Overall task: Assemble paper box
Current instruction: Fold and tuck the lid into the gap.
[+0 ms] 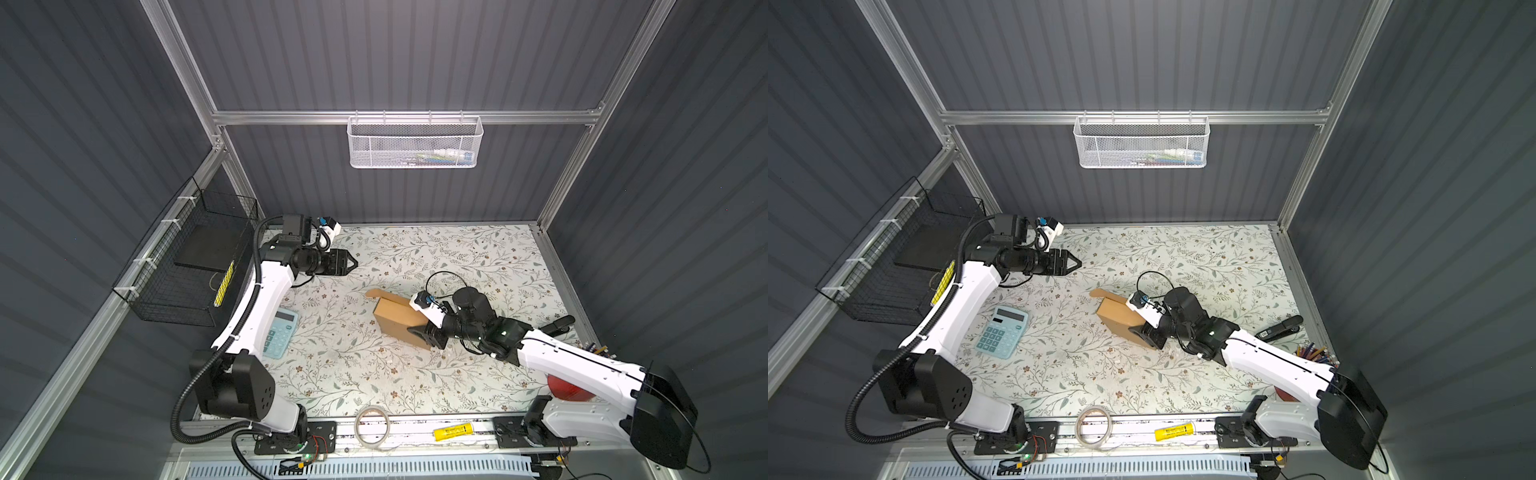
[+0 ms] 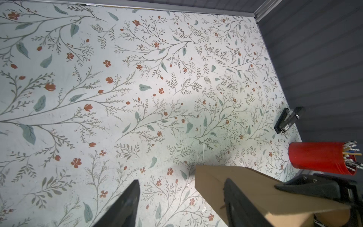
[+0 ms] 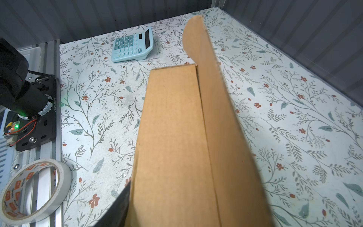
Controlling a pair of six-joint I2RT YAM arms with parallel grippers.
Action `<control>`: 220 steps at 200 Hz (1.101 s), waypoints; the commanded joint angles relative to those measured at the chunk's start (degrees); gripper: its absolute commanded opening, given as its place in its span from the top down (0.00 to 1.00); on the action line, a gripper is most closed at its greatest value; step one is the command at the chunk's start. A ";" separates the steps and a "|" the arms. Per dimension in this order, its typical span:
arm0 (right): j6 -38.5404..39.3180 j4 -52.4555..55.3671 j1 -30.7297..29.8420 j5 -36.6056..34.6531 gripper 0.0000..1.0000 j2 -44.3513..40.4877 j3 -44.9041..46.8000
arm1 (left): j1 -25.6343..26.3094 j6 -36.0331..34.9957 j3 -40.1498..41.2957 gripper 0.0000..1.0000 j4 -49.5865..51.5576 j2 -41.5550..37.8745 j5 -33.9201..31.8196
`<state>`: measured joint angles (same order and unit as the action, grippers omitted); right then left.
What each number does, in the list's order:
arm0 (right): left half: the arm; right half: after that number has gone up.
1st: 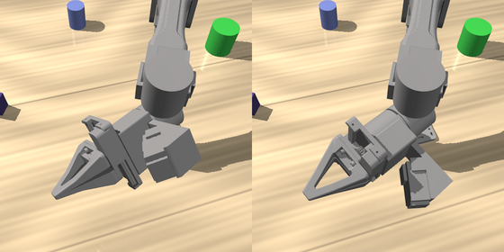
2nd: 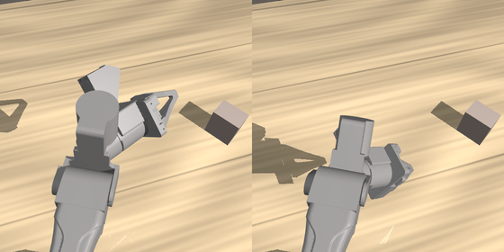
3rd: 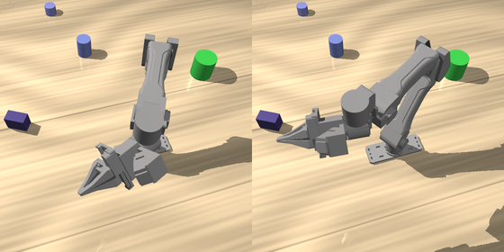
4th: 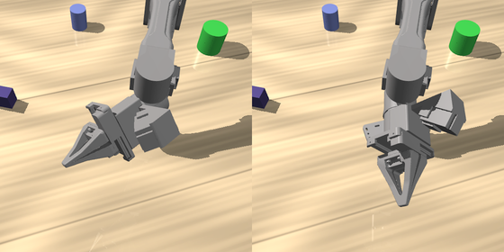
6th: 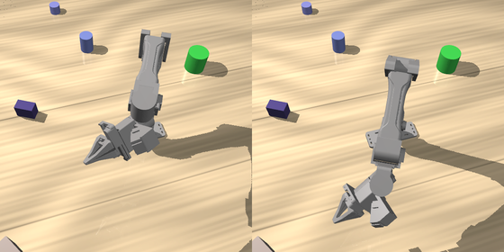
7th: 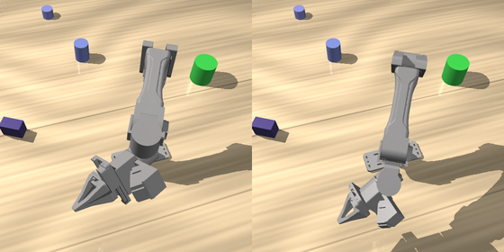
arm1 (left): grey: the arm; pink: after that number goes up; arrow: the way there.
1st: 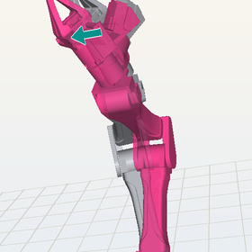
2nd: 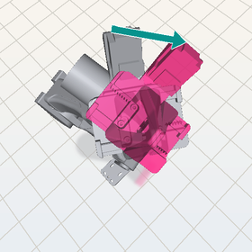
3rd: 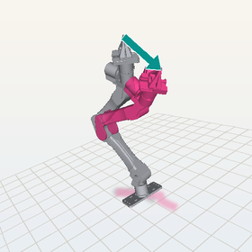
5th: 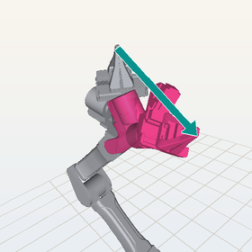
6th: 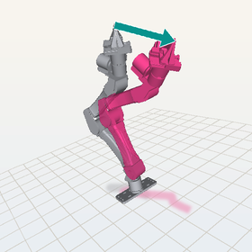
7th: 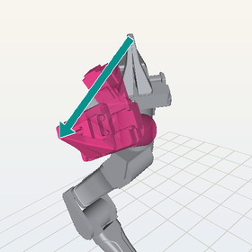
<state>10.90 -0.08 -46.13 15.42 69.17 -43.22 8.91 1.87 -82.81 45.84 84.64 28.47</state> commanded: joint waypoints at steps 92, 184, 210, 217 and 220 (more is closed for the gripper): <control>0.09 -1.05 2.27 6.60 0.56 -1.01 -1.25 | 4.65 -1.90 9.71 0.28 -4.01 -7.50 14.04; -0.13 -1.58 2.45 6.11 0.57 -1.05 -1.31 | 7.62 0.03 14.39 0.27 -7.00 -8.50 14.42; -0.32 -1.90 2.54 6.13 0.57 -0.62 -1.51 | 7.62 0.82 15.69 0.28 -7.98 -9.29 14.66; -0.26 -1.92 2.54 6.20 0.57 -0.44 -1.51 | 7.65 1.24 15.99 0.28 -8.57 -9.55 14.76; -0.33 -1.91 2.58 6.20 0.57 -0.36 -1.59 | 7.70 1.41 16.04 0.28 -8.74 -9.62 14.83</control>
<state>10.90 -0.27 -43.86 21.02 68.95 -43.22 16.43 1.93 -67.72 38.79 77.10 41.67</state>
